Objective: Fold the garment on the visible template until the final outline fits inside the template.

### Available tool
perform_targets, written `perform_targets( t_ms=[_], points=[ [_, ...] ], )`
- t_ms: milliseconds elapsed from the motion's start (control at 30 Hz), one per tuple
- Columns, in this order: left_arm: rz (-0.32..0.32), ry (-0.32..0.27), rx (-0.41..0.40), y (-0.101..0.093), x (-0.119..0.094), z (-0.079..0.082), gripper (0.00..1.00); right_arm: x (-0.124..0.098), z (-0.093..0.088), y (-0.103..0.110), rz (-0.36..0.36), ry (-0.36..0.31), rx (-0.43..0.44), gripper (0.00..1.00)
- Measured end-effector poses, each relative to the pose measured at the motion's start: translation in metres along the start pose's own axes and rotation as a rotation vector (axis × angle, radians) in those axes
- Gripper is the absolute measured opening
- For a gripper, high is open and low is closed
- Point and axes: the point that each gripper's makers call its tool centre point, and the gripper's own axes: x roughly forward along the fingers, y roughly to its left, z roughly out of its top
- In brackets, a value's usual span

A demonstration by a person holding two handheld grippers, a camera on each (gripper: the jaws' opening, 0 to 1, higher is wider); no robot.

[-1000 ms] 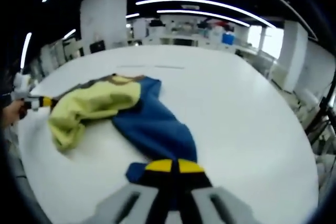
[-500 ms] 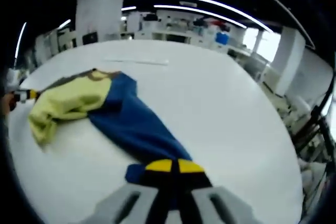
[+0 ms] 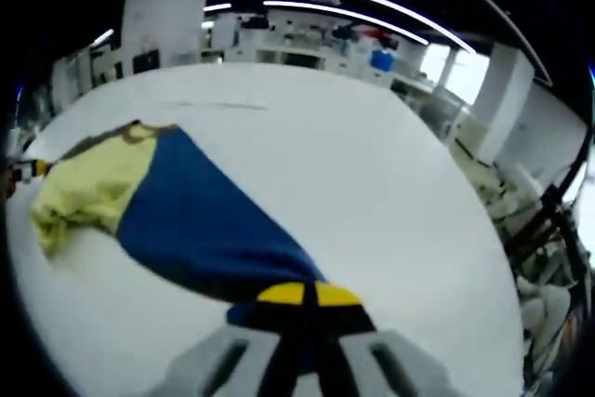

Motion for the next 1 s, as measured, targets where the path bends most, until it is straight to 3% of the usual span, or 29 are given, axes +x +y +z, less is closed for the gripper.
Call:
perform_targets(
  t_ms=[333,533,700,800,967,1000],
  points=[
    [0.007,0.013,0.001,0.005,0.001,-0.002,0.00,0.002,0.001,-0.002,0.005,0.008,-0.006,0.00],
    [0.016,0.003,0.010,0.007,-0.002,0.001,0.03,-0.001,0.002,-0.003,0.005,-0.006,0.050,0.01],
    [0.018,-0.021,0.020,0.005,-0.010,0.002,0.19,-0.008,0.008,0.005,0.043,-0.038,0.088,0.26],
    [0.005,-0.036,0.042,-0.001,-0.015,0.005,0.24,-0.011,0.008,0.026,0.133,-0.032,0.094,0.40],
    [-0.039,-0.058,0.068,-0.018,-0.027,0.009,0.31,-0.014,0.009,0.044,0.196,-0.038,0.094,0.65],
    [-0.046,-0.062,0.069,-0.020,-0.028,0.010,0.31,-0.017,0.011,0.055,0.235,-0.043,0.083,0.69]
  ],
)
